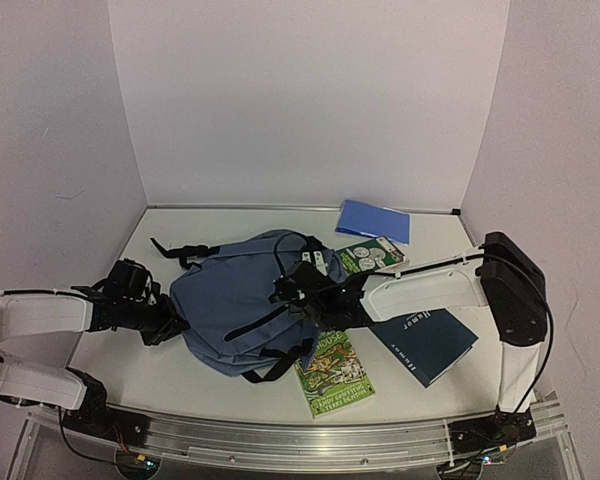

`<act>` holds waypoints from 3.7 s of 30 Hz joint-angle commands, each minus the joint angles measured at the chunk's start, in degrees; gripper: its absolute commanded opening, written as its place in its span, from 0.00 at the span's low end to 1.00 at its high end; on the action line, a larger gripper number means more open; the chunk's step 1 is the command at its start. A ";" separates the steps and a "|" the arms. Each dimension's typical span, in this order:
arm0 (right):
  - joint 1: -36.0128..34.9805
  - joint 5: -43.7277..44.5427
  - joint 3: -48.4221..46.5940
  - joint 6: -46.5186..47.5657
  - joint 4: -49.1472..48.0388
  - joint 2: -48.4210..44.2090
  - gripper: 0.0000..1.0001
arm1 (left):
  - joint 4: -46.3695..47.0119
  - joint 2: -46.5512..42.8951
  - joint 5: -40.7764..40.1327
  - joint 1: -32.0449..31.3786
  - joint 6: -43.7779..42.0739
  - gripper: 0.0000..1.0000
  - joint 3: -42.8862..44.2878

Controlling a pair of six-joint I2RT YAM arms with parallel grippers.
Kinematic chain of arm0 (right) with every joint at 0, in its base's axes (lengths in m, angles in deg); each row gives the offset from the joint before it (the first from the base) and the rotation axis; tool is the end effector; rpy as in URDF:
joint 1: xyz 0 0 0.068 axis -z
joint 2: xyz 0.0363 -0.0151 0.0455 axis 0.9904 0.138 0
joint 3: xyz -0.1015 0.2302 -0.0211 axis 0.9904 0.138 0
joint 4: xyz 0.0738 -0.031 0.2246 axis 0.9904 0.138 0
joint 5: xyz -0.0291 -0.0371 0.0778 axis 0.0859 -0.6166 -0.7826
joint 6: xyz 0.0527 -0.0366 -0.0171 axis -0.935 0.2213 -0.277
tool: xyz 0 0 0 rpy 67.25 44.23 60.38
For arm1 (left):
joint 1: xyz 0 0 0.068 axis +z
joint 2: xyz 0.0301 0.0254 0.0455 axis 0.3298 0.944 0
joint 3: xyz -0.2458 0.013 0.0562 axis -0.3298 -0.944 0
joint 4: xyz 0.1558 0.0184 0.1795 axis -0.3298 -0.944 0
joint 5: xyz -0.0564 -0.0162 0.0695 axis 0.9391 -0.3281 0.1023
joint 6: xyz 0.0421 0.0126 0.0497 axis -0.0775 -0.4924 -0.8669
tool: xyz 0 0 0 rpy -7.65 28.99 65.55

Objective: Pack the student bag
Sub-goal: Zip the student bag at the center of the board, then adjust the student bag at the center of the board.

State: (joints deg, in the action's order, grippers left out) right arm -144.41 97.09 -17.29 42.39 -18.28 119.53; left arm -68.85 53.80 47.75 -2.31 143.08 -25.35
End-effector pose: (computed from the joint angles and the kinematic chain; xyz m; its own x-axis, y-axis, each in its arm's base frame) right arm 0.2181 0.3536 0.1629 -0.5984 -0.0728 -0.7979 -0.2521 0.9624 0.1013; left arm 0.1843 -0.0907 0.1349 -0.8556 -0.4952 -0.1510 -0.2942 0.7051 -0.6452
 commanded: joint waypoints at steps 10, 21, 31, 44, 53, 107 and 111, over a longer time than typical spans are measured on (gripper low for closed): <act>2.38 -4.80 -1.57 4.70 1.83 -9.03 0.76 | -9.59 -2.24 -1.45 1.44 -5.32 0.79 8.19; 11.90 -24.30 8.22 4.05 -3.50 -17.89 0.98 | -33.80 1.52 -0.79 6.55 -23.58 1.00 35.46; 22.18 -40.52 12.55 2.84 -13.01 -12.27 0.87 | -34.95 8.00 -2.62 11.09 -34.92 1.00 49.37; 23.14 -46.95 9.38 0.47 -16.22 -2.49 0.50 | -25.17 9.43 -0.41 11.78 -40.65 1.00 40.82; 23.08 -43.66 3.66 0.92 -16.08 -13.44 0.00 | -25.52 10.52 -0.31 11.81 -39.33 1.00 40.50; -3.20 -17.25 -25.03 19.99 -3.18 -6.00 0.98 | -22.82 1.87 -4.83 17.39 -38.72 1.00 37.21; -0.26 -15.37 -17.63 13.65 -1.15 -9.98 0.98 | -21.71 2.96 1.46 17.36 -36.26 1.00 36.37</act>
State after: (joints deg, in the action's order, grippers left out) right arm -147.67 76.52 -41.05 62.68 -19.48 115.74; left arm -93.34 56.11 40.76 15.18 105.40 11.81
